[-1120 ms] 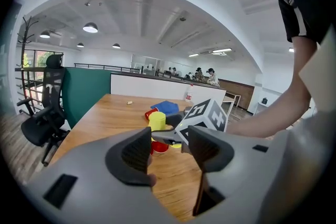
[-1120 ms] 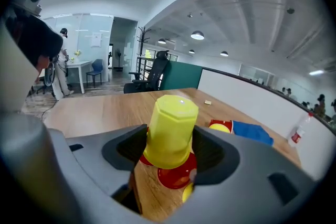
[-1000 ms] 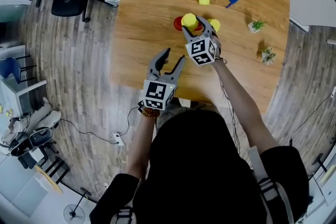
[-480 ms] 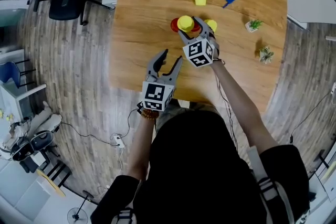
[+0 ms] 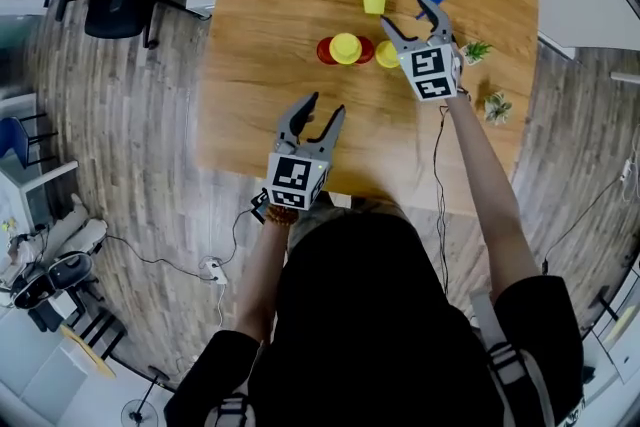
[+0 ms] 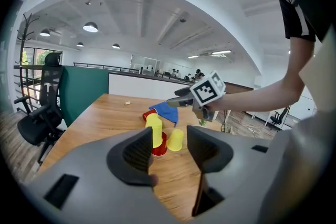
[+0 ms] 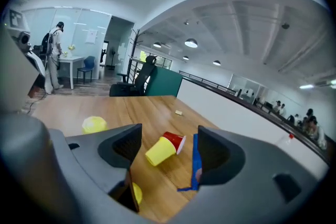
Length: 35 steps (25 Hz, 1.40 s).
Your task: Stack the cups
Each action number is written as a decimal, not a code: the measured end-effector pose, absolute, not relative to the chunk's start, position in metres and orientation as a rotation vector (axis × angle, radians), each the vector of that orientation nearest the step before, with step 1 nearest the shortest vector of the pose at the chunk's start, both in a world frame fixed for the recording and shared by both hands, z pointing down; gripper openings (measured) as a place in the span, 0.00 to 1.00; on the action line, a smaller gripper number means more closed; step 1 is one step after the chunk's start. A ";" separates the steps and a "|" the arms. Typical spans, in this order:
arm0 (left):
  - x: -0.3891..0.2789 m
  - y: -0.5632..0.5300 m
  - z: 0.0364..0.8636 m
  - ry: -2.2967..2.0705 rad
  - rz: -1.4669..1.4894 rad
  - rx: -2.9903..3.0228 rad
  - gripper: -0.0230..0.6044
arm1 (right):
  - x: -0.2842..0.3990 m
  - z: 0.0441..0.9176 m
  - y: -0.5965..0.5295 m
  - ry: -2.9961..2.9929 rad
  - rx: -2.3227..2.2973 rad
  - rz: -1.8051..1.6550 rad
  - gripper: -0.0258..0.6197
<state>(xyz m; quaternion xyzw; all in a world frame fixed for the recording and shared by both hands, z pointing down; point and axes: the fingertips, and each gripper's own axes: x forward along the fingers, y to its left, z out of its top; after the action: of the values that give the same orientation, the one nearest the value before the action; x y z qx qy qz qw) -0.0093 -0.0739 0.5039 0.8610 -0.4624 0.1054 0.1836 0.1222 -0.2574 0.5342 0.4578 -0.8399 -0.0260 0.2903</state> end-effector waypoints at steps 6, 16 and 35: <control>0.008 -0.065 0.496 -1.286 0.405 2.556 0.40 | 0.113 0.612 -0.295 -2.099 0.725 -0.316 0.58; 0.010 -0.057 0.501 -1.273 0.396 2.543 0.40 | 0.109 0.696 -0.322 -1.871 0.368 -0.418 0.61; 0.019 -0.070 0.496 -1.279 0.361 2.548 0.37 | 0.114 0.587 -0.276 -2.190 0.799 -0.261 0.61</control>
<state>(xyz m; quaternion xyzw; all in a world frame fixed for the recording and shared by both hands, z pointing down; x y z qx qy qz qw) 0.0186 -0.0705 0.4961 0.8787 -0.4410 0.1246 0.1335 0.1139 -0.2761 0.5867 0.3139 -0.8607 -0.1024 0.3876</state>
